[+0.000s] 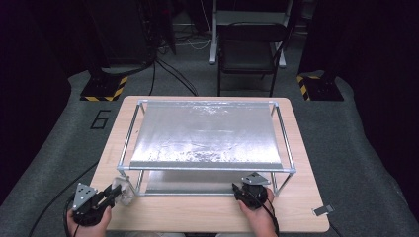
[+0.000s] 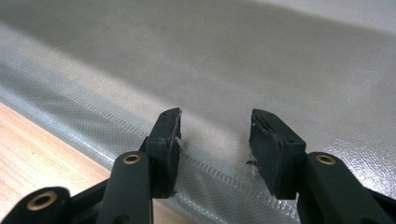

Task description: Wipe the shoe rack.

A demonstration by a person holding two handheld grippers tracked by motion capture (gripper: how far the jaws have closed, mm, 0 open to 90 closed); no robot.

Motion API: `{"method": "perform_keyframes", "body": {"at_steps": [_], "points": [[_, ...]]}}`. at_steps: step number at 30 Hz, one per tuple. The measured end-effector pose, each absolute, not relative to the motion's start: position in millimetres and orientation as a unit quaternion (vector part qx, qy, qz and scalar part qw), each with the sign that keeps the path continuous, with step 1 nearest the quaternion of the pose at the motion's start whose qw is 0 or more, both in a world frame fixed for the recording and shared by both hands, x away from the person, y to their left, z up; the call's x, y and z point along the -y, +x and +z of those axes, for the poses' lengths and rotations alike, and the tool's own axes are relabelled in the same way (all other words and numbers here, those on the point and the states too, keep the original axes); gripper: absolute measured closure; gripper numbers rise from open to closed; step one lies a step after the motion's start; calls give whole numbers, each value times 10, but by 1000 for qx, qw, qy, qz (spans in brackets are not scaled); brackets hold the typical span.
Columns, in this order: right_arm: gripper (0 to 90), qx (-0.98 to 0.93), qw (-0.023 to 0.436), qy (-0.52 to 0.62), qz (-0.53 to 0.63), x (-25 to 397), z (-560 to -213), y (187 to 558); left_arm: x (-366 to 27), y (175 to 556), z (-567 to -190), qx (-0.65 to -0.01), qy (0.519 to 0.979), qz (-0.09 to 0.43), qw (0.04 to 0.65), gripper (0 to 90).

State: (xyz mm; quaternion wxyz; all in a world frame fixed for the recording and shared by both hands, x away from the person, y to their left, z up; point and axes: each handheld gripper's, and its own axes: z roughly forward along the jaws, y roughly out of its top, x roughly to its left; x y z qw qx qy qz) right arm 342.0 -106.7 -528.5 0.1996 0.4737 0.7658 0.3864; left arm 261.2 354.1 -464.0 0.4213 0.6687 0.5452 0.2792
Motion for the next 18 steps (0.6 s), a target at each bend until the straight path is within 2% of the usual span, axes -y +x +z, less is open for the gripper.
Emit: {"method": "perform_keyframes", "body": {"at_steps": [11, 18], "points": [[533, -766, 199, 474, 387, 1067, -5285, 3420, -3532, 2671, -4934, -560, 676, 256, 406, 750], [533, -766, 199, 473, 387, 1067, -5285, 3420, -3547, 2682, -4889, -557, 676, 260, 407, 751]]}}
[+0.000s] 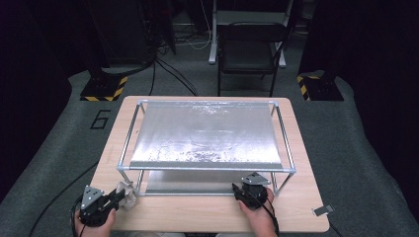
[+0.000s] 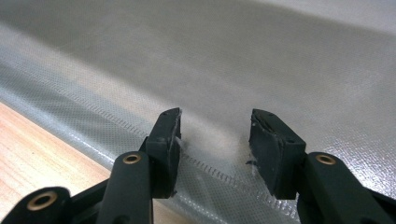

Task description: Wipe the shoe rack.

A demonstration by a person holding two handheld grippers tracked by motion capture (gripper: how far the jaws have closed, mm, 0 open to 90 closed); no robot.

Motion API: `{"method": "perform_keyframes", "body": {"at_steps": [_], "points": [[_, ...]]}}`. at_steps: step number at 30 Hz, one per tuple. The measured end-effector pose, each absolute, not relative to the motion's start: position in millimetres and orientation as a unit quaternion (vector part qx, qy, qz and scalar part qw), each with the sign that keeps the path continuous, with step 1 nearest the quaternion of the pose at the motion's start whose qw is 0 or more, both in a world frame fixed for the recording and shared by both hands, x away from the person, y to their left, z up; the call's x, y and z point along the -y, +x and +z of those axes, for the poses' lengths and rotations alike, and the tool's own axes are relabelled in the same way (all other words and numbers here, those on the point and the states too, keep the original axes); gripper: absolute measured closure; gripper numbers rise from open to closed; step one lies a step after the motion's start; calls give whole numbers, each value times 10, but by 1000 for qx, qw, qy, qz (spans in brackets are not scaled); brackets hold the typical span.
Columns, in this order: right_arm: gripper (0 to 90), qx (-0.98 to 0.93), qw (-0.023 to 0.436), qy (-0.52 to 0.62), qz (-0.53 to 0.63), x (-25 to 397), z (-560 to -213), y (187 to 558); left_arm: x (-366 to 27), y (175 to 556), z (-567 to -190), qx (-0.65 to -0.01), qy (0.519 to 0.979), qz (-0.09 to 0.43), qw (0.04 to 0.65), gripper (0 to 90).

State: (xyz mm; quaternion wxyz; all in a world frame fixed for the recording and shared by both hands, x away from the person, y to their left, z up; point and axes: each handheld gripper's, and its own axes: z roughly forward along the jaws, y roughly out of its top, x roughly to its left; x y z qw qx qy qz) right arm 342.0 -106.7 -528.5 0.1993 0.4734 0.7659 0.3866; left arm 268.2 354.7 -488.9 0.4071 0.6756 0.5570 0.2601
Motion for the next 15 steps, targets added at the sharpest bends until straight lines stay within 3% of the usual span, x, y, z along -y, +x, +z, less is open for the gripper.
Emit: {"method": "perform_keyframes", "body": {"at_steps": [15], "points": [[535, -766, 199, 473, 387, 1067, -5285, 3420, -3605, 2624, -4370, -528, 665, 277, 450, 751]]}}
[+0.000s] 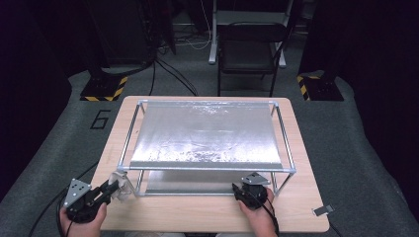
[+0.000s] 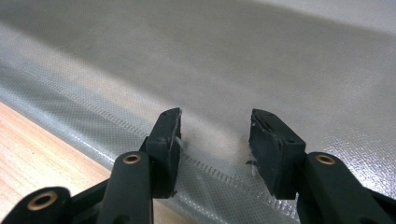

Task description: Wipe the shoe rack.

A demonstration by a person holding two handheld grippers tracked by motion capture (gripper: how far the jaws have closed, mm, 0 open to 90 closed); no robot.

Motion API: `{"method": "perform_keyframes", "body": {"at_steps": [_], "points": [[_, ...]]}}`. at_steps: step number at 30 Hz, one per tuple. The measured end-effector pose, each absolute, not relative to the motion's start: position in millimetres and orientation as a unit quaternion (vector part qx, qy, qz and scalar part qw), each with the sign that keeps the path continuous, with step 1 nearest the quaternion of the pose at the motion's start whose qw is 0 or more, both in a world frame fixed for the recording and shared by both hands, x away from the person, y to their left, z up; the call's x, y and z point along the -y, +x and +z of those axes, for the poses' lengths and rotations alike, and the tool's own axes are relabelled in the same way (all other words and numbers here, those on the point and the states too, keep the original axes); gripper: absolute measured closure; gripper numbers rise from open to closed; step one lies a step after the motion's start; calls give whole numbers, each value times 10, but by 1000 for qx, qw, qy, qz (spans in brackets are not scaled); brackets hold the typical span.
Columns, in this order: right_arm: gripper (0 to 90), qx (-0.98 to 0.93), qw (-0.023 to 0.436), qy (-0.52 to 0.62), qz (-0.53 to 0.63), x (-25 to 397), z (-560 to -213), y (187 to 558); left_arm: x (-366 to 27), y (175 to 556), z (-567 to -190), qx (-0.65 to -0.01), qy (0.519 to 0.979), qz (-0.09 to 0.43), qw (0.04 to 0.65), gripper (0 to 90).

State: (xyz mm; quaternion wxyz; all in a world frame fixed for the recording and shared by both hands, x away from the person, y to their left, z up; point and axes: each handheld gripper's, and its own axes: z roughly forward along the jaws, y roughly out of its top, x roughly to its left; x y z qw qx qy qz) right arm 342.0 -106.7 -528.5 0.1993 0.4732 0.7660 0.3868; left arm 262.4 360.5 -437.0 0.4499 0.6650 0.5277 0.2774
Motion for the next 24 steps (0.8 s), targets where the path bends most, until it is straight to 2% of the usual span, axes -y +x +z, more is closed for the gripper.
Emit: {"method": "perform_keyframes", "body": {"at_steps": [4, 24], "points": [[535, -766, 199, 473, 387, 1066, -5285, 3420, -3636, 2607, -4294, -528, 666, 268, 454, 751], [535, -766, 199, 473, 387, 1066, -5285, 3420, -3641, 2575, -3822, -507, 665, 288, 467, 760]]}}
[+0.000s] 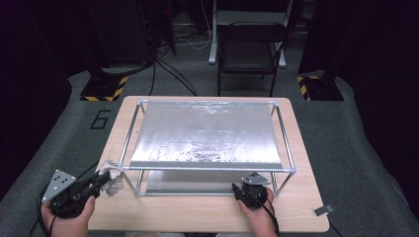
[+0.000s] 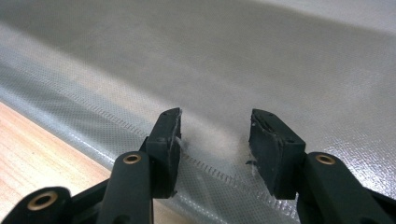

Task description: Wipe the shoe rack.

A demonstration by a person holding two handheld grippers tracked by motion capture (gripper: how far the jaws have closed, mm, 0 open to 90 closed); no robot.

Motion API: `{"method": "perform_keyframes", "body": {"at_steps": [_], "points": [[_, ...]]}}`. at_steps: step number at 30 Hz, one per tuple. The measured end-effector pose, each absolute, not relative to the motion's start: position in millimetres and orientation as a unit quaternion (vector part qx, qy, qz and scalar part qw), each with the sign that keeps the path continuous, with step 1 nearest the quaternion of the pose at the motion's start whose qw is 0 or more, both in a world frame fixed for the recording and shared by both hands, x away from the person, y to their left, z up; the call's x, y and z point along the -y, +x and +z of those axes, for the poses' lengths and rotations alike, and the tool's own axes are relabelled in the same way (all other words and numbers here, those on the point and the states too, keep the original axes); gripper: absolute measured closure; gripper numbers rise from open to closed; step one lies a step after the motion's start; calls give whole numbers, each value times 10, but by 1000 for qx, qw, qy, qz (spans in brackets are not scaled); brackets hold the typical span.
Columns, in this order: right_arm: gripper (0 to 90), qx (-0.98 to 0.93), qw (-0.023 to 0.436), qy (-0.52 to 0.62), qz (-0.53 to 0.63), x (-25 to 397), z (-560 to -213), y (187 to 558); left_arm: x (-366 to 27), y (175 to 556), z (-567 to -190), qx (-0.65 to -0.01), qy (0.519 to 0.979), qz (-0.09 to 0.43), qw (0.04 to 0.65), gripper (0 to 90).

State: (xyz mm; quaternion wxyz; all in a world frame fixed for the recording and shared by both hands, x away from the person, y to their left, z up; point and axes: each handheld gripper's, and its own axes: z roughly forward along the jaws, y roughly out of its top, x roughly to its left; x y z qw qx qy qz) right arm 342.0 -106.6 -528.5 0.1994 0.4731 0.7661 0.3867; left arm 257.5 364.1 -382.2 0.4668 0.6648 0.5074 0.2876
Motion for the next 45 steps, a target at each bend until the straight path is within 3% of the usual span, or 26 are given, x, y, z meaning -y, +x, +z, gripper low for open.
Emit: {"method": "perform_keyframes", "body": {"at_steps": [16, 31, 45], "points": [[536, -766, 199, 473, 387, 1066, -5285, 3420, -3546, 2651, -3459, -482, 691, 303, 445, 800], [537, -766, 199, 473, 387, 1067, -5285, 3420, -3720, 2537, -3721, -512, 676, 279, 450, 810], [537, -766, 199, 473, 387, 1067, -5285, 3420, -3612, 2673, -3395, -486, 677, 295, 467, 810]]}}
